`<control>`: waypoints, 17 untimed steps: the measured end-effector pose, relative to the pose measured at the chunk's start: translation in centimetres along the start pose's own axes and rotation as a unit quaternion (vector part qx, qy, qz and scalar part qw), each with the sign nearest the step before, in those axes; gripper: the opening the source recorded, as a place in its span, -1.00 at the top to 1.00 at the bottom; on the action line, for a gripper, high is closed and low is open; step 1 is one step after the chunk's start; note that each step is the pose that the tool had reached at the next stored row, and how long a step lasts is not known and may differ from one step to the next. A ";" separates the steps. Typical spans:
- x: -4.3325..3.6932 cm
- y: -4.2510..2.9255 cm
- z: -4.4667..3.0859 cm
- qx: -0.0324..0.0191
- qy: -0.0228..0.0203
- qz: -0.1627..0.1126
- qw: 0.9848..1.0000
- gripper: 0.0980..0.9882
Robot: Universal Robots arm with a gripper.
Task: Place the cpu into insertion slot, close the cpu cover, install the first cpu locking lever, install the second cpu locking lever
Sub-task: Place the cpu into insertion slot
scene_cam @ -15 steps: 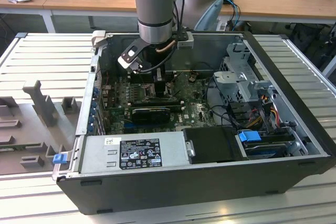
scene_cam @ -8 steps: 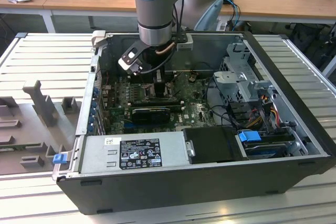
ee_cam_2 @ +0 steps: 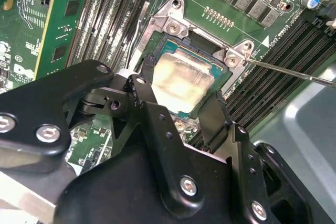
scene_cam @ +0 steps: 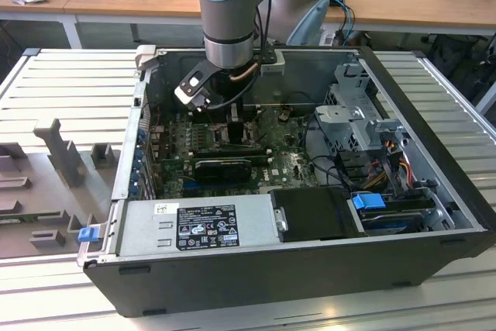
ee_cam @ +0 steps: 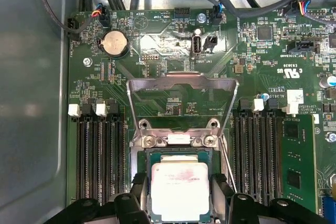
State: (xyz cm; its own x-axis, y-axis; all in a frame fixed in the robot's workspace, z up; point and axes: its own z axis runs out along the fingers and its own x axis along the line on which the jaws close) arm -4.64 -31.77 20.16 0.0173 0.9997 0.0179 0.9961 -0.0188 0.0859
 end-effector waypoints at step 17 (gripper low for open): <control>0.03 0.16 -1.82 0.000 -0.001 0.000 1.000 0.98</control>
State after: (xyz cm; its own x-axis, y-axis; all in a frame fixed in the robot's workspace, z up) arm -4.64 -31.77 21.98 0.0173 0.9997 0.0160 0.9961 -0.0186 0.0859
